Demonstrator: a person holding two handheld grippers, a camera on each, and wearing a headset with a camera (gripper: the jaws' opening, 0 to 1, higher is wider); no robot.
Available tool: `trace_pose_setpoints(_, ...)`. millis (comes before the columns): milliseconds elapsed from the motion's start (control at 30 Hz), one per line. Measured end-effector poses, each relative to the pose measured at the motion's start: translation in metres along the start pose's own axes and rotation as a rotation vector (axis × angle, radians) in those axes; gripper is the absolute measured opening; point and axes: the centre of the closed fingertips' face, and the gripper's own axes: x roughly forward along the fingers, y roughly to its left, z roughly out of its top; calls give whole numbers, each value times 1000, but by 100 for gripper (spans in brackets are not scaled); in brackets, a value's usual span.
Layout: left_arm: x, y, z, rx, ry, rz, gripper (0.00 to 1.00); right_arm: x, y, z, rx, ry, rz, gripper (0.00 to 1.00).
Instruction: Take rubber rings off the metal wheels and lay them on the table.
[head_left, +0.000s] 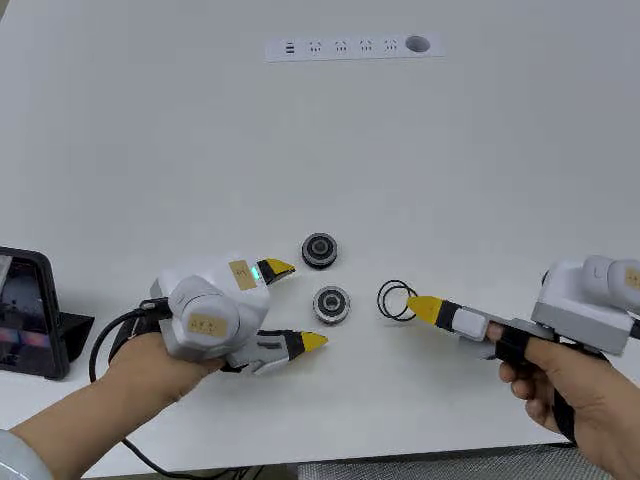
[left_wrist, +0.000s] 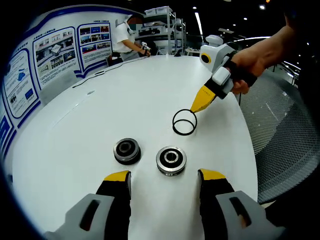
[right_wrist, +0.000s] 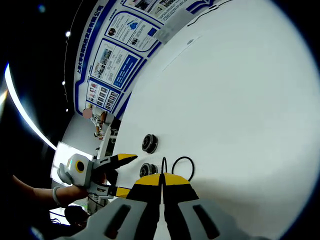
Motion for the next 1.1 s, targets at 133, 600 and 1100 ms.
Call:
trace_pose_setpoints(133,0,0,-1,0,2,0,55,1,-10,-2,-9,5,-36,2)
trace_pose_setpoints(600,-1,2,-1,3,8,4,54,0,-17,-4,-218,44,-121,11)
trace_pose_setpoints(1100,-4,17,7,-15,-20,39,51,11,-5,14,-220,17,-89,17)
